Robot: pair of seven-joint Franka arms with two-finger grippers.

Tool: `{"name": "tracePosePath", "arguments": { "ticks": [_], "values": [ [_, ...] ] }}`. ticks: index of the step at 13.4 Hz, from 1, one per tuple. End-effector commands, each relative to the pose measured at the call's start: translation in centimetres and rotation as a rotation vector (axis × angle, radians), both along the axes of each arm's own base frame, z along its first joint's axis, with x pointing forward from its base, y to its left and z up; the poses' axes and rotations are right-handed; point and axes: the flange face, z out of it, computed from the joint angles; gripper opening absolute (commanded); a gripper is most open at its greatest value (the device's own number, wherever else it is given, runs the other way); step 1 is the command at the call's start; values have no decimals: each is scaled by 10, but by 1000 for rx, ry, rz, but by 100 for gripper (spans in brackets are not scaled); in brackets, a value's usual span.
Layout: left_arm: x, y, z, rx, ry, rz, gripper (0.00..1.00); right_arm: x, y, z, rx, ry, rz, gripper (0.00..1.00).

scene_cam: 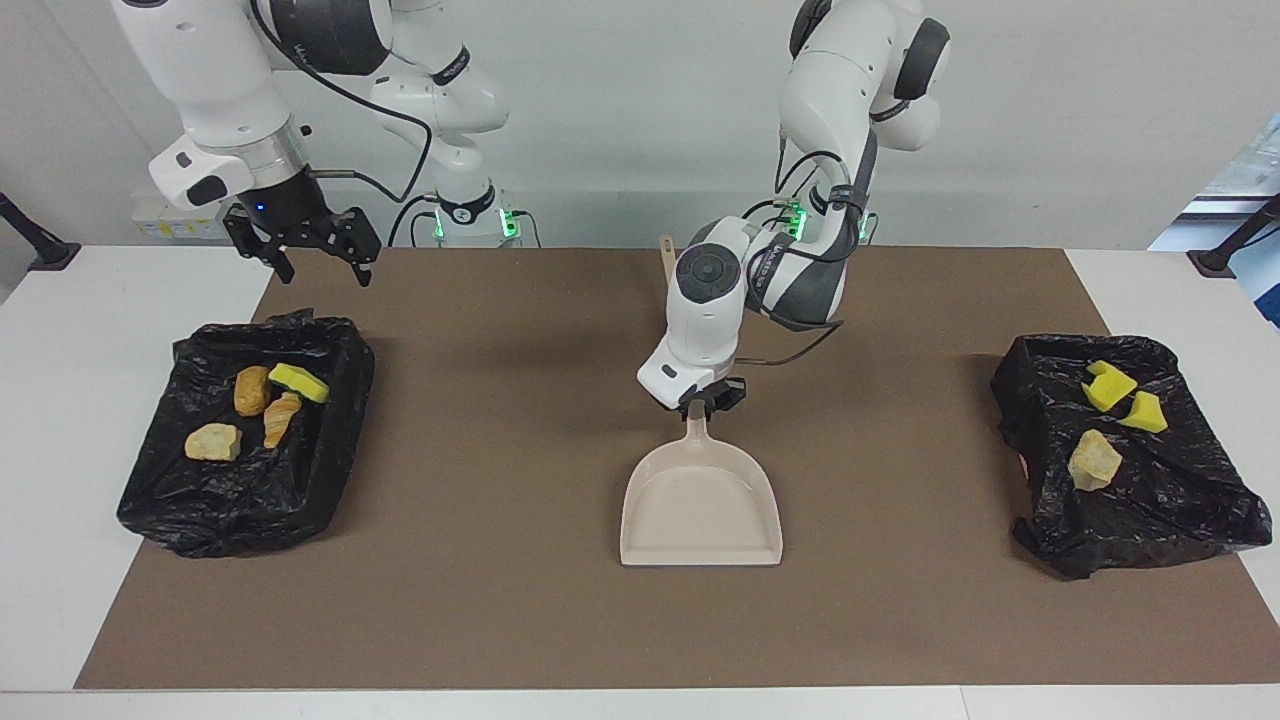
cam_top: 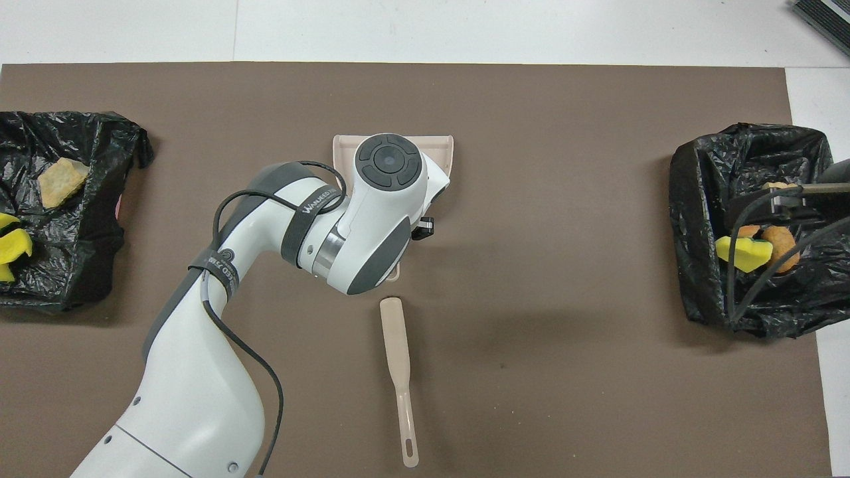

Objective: Sweep and dump trash in bin
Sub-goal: 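Carry the dustpan back to the table center with the left gripper, then release the dustpan and withdraw the left gripper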

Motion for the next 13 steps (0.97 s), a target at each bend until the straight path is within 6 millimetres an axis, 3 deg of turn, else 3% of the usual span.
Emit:
{"name": "tracePosePath", "arguments": {
  "ticks": [1,5,7,9,10,13],
  "values": [
    [4,19,39,-8,-29,24,100,-5,1,2,12,0,-23,100],
    [0,91,74,-11,-35,69,100,-5,1,2,12,0,-23,100],
    [0,135,104,-26,-62,5,100,-5,1,2,12,0,-23,100],
    [-20,181,134,-36,-84,-54,100,-5,1,2,12,0,-23,100],
    [-20,209,152,-38,-98,-90,100,-5,1,2,12,1,-23,100],
    [-33,259,201,-31,-86,-114,100,-5,2,2,12,0,-21,100]
  ]
}}
